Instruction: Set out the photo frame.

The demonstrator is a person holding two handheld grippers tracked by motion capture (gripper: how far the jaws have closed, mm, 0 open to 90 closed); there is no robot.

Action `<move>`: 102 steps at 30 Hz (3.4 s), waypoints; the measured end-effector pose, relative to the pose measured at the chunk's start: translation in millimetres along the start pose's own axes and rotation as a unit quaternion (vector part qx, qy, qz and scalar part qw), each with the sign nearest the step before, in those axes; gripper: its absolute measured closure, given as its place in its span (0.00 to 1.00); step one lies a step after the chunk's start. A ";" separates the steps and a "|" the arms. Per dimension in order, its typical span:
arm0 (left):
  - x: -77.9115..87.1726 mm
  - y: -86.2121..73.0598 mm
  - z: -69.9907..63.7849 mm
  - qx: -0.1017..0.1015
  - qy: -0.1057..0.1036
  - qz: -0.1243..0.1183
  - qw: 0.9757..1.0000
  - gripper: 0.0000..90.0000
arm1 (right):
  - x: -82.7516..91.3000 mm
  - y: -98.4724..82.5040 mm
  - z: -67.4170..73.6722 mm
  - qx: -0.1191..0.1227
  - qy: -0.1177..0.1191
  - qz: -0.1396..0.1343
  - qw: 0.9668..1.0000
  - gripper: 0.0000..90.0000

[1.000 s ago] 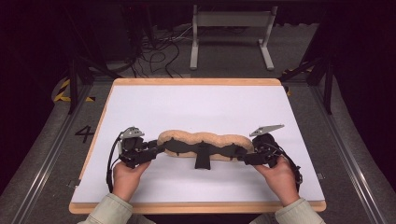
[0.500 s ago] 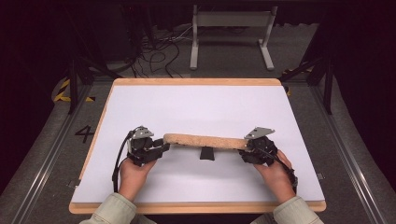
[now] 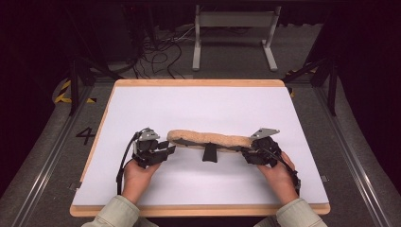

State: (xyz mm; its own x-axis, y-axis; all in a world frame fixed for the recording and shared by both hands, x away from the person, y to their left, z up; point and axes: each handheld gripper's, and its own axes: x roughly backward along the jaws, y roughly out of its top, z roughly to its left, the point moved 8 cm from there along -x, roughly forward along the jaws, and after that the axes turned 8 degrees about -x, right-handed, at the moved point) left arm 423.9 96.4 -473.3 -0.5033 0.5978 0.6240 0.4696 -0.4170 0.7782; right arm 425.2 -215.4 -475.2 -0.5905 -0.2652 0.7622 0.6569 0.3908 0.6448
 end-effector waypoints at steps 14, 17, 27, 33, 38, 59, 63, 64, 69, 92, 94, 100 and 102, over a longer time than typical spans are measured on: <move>31.5 8.3 12.5 -0.036 0.019 -0.025 0.999 0.70 | 39.7 -8.0 -17.9 -0.016 0.015 -0.045 0.999 0.43; 34.5 11.3 15.9 -0.041 0.020 -0.026 0.999 0.76 | 45.7 -10.9 -19.1 -0.007 0.019 -0.047 0.999 0.44; 26.2 26.1 25.5 -0.042 0.013 -0.015 0.999 0.99 | 65.2 -15.6 -9.4 0.023 0.036 -0.056 0.998 0.74; 14.6 33.5 33.8 -0.024 0.004 -0.021 0.999 1.00 | 65.4 -17.4 -4.5 0.019 0.067 -0.056 0.996 0.96; 0.6 38.6 39.0 -0.021 0.006 -0.016 1.000 1.00 | 64.4 -17.1 2.0 0.022 0.085 -0.054 0.995 1.00; -12.3 27.5 35.8 -0.058 -0.013 0.025 0.998 1.00 | 57.5 -24.8 4.4 0.009 0.096 -0.038 0.995 1.00; -8.1 24.4 31.6 -0.071 -0.025 0.035 0.997 1.00 | 59.1 -24.1 2.6 0.006 0.099 -0.039 0.994 1.00; -6.3 23.1 29.6 -0.075 -0.028 0.040 0.996 1.00 | 59.5 -23.7 2.2 0.006 0.098 -0.040 0.994 1.00; 0.9 17.4 19.0 -0.092 -0.046 0.055 0.993 1.00 | 61.1 -21.6 1.8 0.006 0.100 -0.043 0.994 1.00; 18.7 -4.8 -25.8 -0.157 -0.168 0.111 0.967 1.00 | 61.7 -11.8 3.1 0.009 0.110 -0.048 0.993 1.00; 18.4 -4.8 -28.3 -0.162 -0.175 0.111 0.965 1.00 | 61.7 -11.5 3.0 0.009 0.111 -0.048 0.993 1.00; 17.6 -7.0 -42.6 -0.180 -0.210 0.120 0.953 1.00 | 62.0 -10.9 3.4 0.011 0.112 -0.048 0.992 1.00; 16.8 -7.3 -46.2 -0.187 -0.215 0.123 0.950 1.00 | 61.9 -11.0 3.2 0.011 0.113 -0.047 0.992 1.00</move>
State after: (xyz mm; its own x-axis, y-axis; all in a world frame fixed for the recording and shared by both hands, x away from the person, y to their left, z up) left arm 378.5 77.8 -465.3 -0.0304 0.6414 0.7666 0.2028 -0.7471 0.6331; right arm 379.9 -233.3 -435.4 -0.5273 -0.4913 0.6933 0.5920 0.3728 0.7145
